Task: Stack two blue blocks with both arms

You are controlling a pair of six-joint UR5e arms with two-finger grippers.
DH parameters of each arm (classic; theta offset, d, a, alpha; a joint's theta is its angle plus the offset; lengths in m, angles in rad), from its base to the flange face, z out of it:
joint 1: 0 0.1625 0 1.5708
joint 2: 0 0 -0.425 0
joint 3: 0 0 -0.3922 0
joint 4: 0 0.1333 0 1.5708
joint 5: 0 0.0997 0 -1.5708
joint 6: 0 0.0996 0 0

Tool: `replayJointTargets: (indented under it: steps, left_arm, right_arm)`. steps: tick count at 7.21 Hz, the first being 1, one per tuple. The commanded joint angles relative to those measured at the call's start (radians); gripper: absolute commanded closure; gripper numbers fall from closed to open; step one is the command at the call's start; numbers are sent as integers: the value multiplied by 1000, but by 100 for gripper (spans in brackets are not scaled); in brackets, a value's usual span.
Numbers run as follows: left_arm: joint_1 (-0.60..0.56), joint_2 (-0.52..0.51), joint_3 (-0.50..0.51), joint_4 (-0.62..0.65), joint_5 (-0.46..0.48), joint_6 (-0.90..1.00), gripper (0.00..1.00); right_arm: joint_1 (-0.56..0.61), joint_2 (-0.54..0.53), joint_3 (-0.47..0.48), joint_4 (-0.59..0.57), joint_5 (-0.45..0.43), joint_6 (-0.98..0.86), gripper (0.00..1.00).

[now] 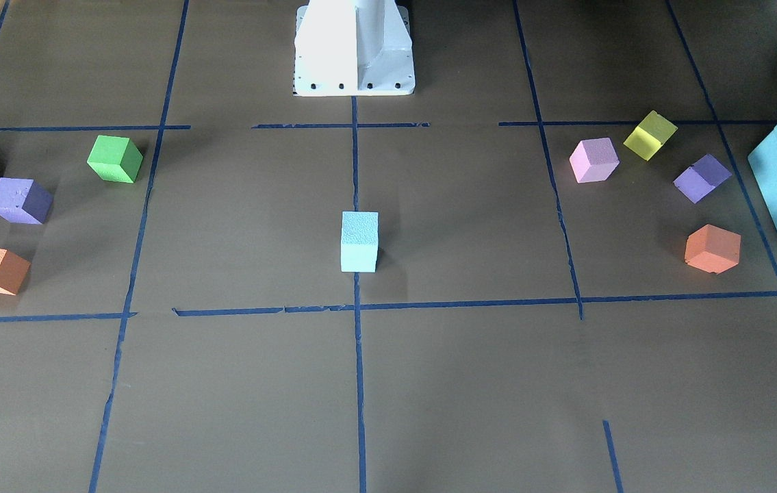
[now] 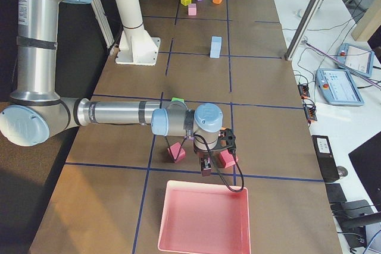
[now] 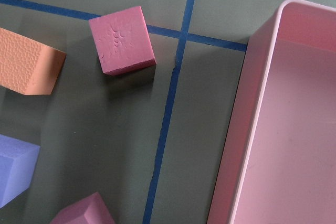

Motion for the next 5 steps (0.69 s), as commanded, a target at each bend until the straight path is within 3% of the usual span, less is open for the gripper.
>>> replayJointTargets:
  steps: [1, 5]
  left_arm:
    - [1, 0, -2, -2, -2, 0, 0]
    - [1, -1, -4, -2, -7, 0, 0]
  right_arm:
    - [-1, 0, 1, 1, 0, -1, 0]
    - [-1, 0, 1, 0, 5, -4, 0]
